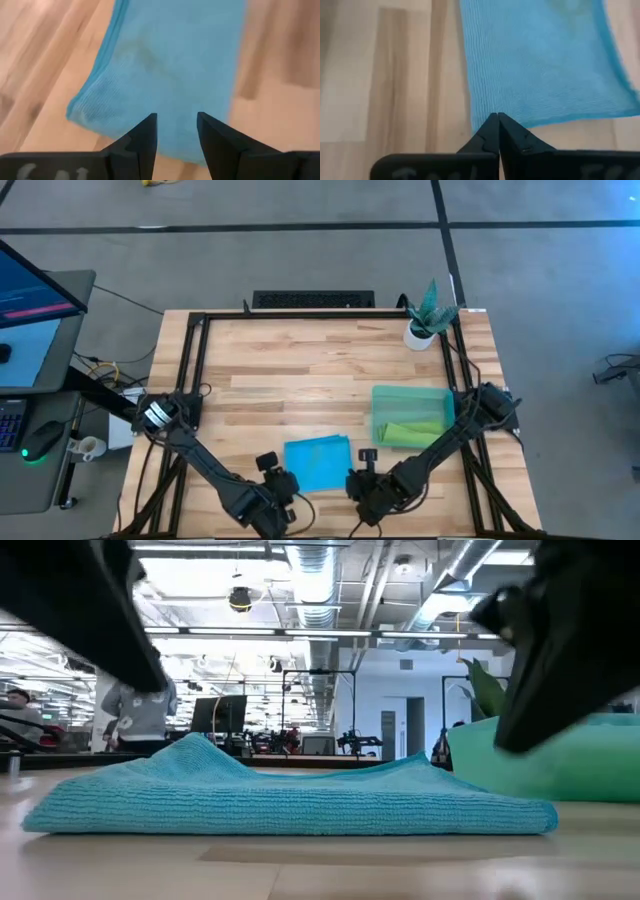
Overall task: Roll microfiber towels into tight, uniform cylinder then place into a basket
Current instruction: Roll the blue towel
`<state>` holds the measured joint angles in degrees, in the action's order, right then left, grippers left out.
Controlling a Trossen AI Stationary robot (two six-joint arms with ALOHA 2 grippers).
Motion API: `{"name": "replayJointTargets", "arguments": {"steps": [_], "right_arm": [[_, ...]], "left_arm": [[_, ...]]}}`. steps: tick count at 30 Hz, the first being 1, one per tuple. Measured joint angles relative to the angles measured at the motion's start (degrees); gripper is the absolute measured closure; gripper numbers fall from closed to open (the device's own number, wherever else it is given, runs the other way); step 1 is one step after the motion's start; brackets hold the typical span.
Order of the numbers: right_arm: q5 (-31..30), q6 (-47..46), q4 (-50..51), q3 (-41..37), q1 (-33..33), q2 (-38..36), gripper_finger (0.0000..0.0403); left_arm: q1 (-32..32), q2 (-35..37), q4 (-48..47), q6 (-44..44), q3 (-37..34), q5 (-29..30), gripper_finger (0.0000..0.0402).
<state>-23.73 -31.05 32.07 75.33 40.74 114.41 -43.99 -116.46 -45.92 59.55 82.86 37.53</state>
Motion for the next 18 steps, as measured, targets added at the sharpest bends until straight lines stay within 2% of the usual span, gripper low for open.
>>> {"name": "replayJointTargets", "arguments": {"steps": [6, 10, 14, 18], "right_arm": [[-5.2, 0.0, 1.0, 0.0, 3.8, -6.0, 0.0384], [-15.2, 3.9, -0.8, 0.1, 9.1, -9.3, 0.0388], [-24.1, 8.8, -2.8, 0.1, 13.8, -9.8, 0.0383], [-25.3, 9.0, -4.2, 0.1, 15.7, -8.9, 0.0373]], "left_arm": [[-2.9, 0.1, -1.0, -6.0, 7.7, 4.0, 0.0269], [-6.8, 0.2, -0.5, -12.9, 11.6, 10.8, 0.0269], [-10.3, 0.1, -0.2, -20.1, 12.1, 19.7, 0.0269], [-11.3, -1.8, 0.4, -22.5, 11.7, 21.7, 0.0269]]}}
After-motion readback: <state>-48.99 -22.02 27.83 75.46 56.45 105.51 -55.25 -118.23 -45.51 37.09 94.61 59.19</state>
